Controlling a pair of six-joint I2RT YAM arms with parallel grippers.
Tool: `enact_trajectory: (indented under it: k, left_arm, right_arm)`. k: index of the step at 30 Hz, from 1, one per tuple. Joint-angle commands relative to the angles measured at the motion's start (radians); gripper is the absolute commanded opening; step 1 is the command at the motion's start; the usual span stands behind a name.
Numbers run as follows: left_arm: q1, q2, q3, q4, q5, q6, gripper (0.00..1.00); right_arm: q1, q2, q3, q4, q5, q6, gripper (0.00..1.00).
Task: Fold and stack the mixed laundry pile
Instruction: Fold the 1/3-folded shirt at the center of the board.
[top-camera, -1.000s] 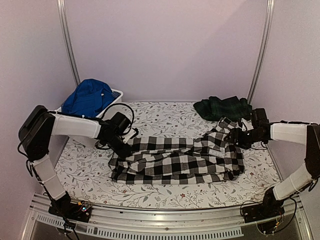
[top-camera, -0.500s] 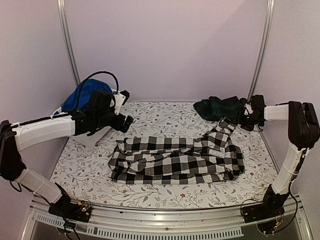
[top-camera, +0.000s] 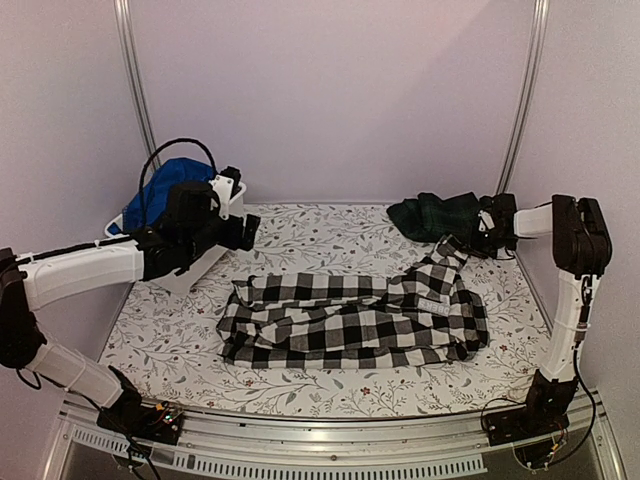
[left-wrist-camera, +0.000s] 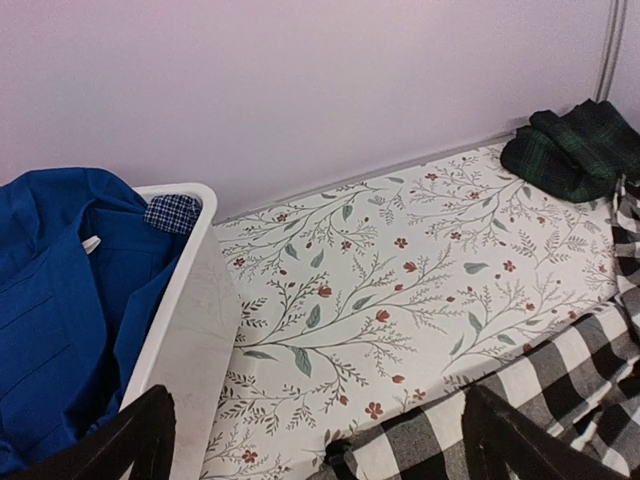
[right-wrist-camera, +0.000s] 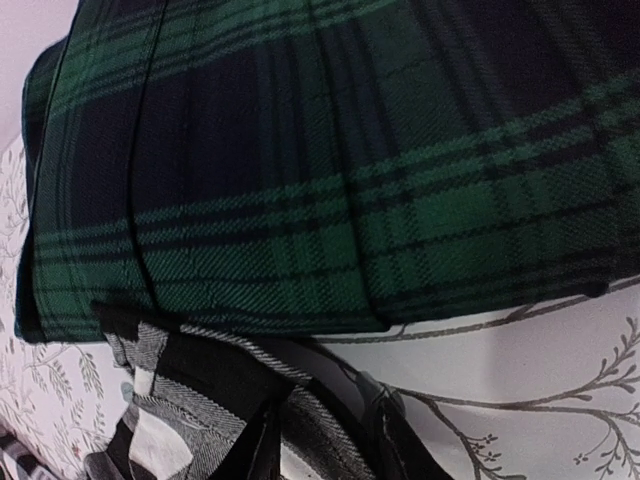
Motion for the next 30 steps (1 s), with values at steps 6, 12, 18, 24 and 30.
enact_trajectory:
  k: [6,12,18,24,30]
  left_arm:
    - [0.030,-0.033,0.023,0.055,0.109,-0.008,1.00]
    - [0.023,-0.048,0.044,0.066,0.209,0.044,1.00]
    - [-0.037,-0.059,0.070,0.071,0.353,0.204,1.00]
    - [-0.189,-0.033,0.134,0.035,0.429,0.389,1.00]
    - [-0.313,0.067,0.247,0.012,0.424,0.461,0.99]
  right_arm:
    - [0.008,-0.158,-0.062,0.022,-0.233,-0.059,0.00]
    - [0.084,-0.417,-0.064,-0.020,-0.350,-0.108,0.00]
    - [0.210,-0.574,-0.026,-0.142,-0.464,-0.194,0.00]
    - [0.404,-0.680,-0.038,-0.218,-0.466,-0.266,0.00]
    - [0.555,-0.734,-0.074,-0.234,-0.442,-0.271,0.00]
